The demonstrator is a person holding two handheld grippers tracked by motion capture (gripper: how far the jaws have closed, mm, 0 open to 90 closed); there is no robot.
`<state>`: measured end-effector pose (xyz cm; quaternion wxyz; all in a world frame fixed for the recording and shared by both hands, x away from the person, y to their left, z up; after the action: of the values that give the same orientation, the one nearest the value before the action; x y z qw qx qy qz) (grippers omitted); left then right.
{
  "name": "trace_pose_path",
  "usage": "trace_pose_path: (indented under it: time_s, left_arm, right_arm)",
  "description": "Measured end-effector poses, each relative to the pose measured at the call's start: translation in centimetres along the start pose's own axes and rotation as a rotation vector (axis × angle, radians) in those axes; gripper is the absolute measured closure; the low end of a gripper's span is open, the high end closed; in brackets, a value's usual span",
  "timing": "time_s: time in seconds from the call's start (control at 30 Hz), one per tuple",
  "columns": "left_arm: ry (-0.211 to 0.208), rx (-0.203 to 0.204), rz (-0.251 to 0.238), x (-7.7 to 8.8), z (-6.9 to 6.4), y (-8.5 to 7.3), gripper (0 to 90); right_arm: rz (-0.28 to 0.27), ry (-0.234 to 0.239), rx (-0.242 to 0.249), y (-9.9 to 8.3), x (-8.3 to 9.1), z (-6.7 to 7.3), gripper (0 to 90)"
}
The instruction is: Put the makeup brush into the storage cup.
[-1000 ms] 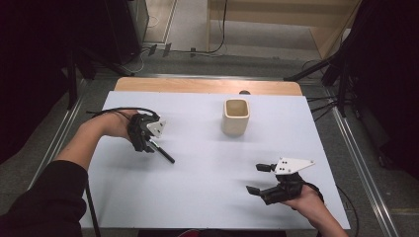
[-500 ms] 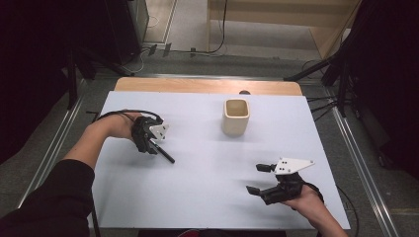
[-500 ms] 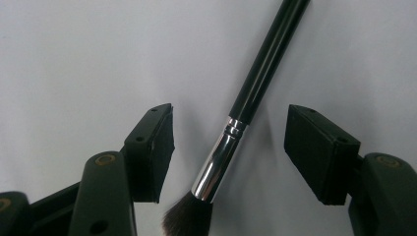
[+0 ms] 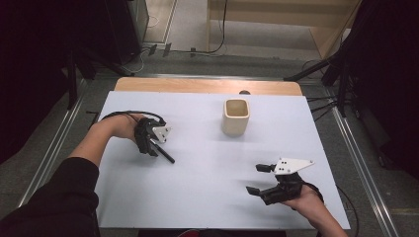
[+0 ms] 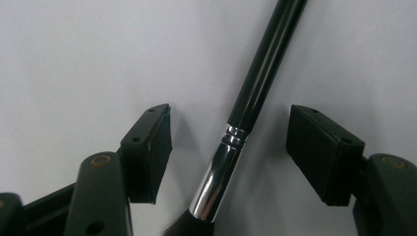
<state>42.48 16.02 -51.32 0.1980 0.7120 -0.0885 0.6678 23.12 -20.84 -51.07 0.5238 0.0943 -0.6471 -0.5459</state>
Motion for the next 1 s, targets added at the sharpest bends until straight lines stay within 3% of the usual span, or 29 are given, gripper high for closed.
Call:
trace_pose_path:
  time_s: [0.1, 0.13, 0.33, 0.67, 0.8, 1.0]
  left_arm:
    - [-0.006, 0.073, -0.006, -0.13, 0.15, -0.16, 29.5]
    - [-0.005, 0.072, -0.009, -0.11, 0.07, -0.19, 30.6]
    - [-0.026, -0.003, -0.018, 0.11, -0.27, -0.15, 43.8]
    - [-0.036, -0.054, -0.001, 0.22, -0.76, 0.35, 73.5]
    - [-0.040, -0.055, 0.006, 0.26, -0.63, 0.47, 79.1]
    - [-0.041, -0.056, 0.007, 0.27, -0.64, 0.56, 79.5]
  right_arm:
    - [-0.001, 0.000, 0.001, 0.00, -0.02, 0.01, 17.7]
    - [0.000, 0.001, 0.002, 0.00, -0.03, 0.01, 17.7]
    - [0.005, 0.002, 0.003, -0.02, -0.05, 0.07, 17.7]
    - [0.013, 0.003, 0.006, -0.08, -0.16, 0.14, 17.8]
    - [0.020, 0.003, 0.011, -0.15, -0.22, 0.15, 17.8]
    - [0.019, 0.005, 0.011, -0.15, -0.22, 0.16, 17.8]
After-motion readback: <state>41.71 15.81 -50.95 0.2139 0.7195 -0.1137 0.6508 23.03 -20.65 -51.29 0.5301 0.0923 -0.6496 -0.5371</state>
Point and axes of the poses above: each handheld gripper's, and its own axes: x roughly backward along the jaws, y roughly out of its top, z roughly to its left, the point moved 4 cm from there along -x, roughly forward along the jaws, and after that the axes turned 3 degrees about -y, right-handed, at the moved point
